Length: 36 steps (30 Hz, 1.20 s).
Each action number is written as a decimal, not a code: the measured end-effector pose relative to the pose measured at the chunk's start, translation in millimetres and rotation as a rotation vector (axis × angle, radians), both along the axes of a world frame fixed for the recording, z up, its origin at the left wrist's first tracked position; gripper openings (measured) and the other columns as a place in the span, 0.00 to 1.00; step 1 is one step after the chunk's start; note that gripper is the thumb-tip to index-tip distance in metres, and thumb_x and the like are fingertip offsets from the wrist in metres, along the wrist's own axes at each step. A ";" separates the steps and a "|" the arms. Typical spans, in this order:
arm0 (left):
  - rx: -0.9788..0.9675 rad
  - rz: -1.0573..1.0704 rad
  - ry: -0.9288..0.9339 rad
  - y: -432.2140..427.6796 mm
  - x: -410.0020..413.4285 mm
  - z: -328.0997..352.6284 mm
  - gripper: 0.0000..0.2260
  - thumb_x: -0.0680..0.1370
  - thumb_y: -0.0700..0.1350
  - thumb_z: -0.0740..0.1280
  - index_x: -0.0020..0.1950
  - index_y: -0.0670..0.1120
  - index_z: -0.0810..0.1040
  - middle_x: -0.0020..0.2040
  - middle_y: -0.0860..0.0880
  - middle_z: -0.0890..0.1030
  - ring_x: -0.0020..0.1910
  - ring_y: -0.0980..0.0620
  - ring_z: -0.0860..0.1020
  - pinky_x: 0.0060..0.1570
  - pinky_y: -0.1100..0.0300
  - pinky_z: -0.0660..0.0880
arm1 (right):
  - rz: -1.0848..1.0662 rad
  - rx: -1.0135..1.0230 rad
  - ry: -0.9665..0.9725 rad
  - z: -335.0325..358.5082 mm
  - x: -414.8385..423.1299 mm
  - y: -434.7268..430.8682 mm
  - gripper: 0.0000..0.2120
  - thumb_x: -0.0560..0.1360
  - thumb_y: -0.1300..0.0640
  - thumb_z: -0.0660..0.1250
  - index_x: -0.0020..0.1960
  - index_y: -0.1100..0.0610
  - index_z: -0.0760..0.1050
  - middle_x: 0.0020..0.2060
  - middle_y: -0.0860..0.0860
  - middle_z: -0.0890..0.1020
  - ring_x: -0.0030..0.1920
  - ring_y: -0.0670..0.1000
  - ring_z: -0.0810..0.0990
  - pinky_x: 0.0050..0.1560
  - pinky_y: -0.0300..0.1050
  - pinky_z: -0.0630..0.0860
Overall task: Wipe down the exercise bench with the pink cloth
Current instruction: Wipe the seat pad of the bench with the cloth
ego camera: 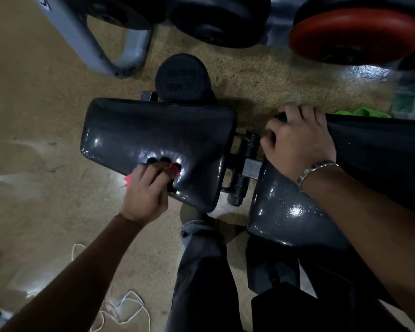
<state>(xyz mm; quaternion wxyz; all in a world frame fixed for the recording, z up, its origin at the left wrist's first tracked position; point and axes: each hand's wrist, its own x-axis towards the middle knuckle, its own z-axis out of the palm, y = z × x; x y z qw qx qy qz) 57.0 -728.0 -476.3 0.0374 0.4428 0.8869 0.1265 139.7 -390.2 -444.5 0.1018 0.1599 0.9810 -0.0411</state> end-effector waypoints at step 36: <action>-0.216 -0.465 -0.106 10.9 55.6 -6.9 0.20 0.68 0.38 0.59 0.56 0.46 0.82 0.59 0.44 0.81 0.52 0.42 0.74 0.46 0.50 0.79 | -0.015 -0.039 -0.008 1.3 -0.2 -1.9 0.17 0.77 0.46 0.63 0.53 0.56 0.83 0.63 0.59 0.77 0.62 0.65 0.72 0.69 0.64 0.66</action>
